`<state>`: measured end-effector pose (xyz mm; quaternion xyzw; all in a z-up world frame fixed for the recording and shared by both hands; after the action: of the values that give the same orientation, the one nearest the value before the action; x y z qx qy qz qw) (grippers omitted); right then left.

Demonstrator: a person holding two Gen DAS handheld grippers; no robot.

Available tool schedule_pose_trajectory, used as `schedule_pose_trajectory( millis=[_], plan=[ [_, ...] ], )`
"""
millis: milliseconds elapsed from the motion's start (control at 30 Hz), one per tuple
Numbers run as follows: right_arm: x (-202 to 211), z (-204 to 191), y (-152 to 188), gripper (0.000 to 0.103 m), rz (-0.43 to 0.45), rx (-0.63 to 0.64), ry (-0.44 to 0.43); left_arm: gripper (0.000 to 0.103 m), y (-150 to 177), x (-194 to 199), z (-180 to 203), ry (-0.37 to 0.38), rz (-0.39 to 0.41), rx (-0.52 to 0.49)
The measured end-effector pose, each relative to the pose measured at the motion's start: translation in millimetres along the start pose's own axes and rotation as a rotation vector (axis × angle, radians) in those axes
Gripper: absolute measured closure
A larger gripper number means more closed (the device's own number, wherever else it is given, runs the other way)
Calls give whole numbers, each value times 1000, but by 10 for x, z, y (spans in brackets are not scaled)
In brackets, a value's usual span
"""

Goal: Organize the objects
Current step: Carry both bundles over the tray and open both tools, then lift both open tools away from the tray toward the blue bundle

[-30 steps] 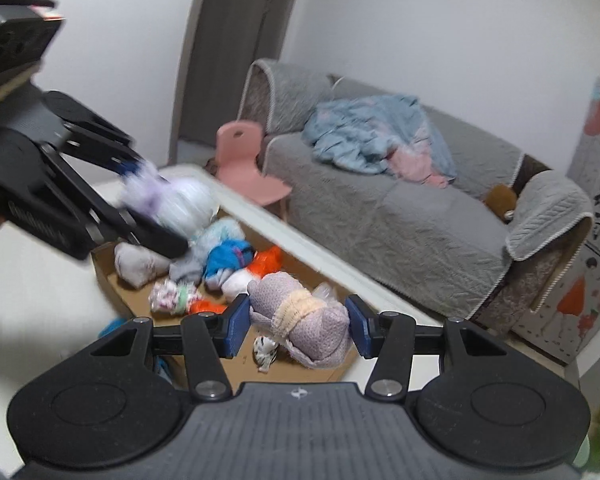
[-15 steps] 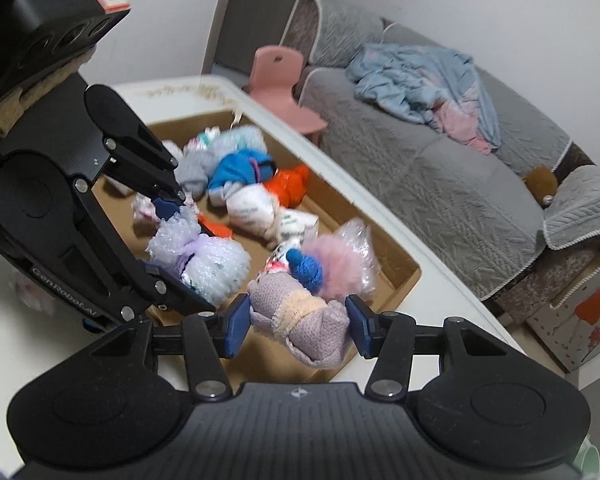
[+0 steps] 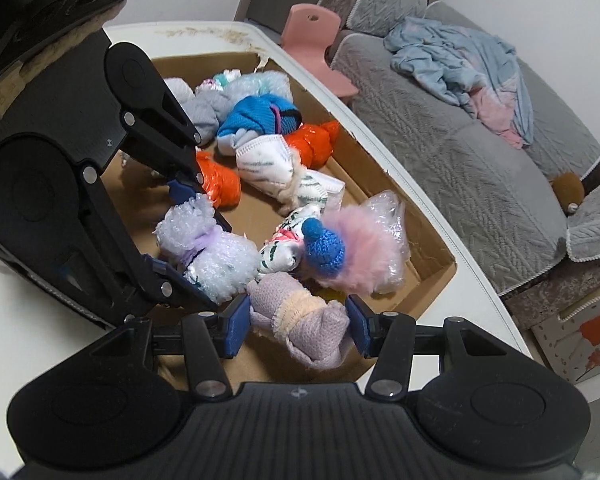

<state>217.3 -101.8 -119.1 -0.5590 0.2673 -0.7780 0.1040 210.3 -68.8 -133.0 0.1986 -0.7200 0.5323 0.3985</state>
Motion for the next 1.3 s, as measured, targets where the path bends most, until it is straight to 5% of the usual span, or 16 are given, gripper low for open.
schedule_pose_trajectory(
  millis=[333, 500, 633, 1300],
  plan=[
    [-110, 72, 62, 52, -42, -12, -11, 44, -15, -31, 59, -3, 0, -11],
    [-97, 83, 71, 48, -45, -27, -11, 26, -17, -40, 44, -27, -19, 9],
    [-61, 110, 58, 37, -39, -28, -2, 25, -16, -14, 52, -32, -21, 11],
    [6, 118, 30, 25, -56, -34, 12, 14, -20, 140, 66, -37, -30, 37]
  ],
)
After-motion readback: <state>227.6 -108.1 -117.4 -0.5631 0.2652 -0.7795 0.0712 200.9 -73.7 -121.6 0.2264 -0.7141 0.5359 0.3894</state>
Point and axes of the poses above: each gripper's, at about its wrist camera, not at the fingertips, and x roughly against the way its jaws point, z to its right, y to its underside, the point moved 3 cm from there along -x, roughly the way its jaws point, and after that the axes turned 8 degrees about -y, right-handed, at the moved point
